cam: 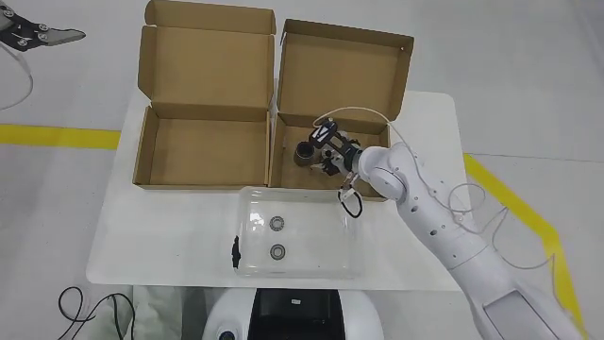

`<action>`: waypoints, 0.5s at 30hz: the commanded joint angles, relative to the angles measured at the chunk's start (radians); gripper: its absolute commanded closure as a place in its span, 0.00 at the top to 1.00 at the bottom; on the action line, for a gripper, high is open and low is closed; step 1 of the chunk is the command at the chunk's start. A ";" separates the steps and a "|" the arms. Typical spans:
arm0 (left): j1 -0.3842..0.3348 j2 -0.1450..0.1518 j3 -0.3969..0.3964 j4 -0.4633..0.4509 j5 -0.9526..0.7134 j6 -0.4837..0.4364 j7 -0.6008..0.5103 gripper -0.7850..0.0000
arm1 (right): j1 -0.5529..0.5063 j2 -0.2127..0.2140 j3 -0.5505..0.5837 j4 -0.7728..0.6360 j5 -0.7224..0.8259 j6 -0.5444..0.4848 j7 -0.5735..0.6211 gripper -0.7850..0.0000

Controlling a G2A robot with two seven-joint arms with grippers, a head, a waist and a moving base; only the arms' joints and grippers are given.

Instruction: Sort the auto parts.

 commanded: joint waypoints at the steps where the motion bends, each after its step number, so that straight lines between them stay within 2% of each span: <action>1: 0.000 0.000 0.000 0.000 0.000 0.000 0.000 1.00 | -0.021 0.009 0.017 -0.052 -0.025 0.001 0.016 0.99; 6: 0.000 0.000 0.000 0.000 0.000 0.000 0.000 1.00 | -0.086 0.031 0.073 -0.204 -0.051 -0.023 0.025 0.99; 10: 0.000 0.000 0.000 0.000 0.000 0.000 0.000 1.00 | -0.144 0.049 0.125 -0.299 -0.021 -0.114 -0.043 0.99; 15: 0.000 0.000 0.000 0.000 0.000 0.000 0.000 1.00 | -0.202 0.061 0.129 -0.424 -0.037 -0.200 -0.090 0.98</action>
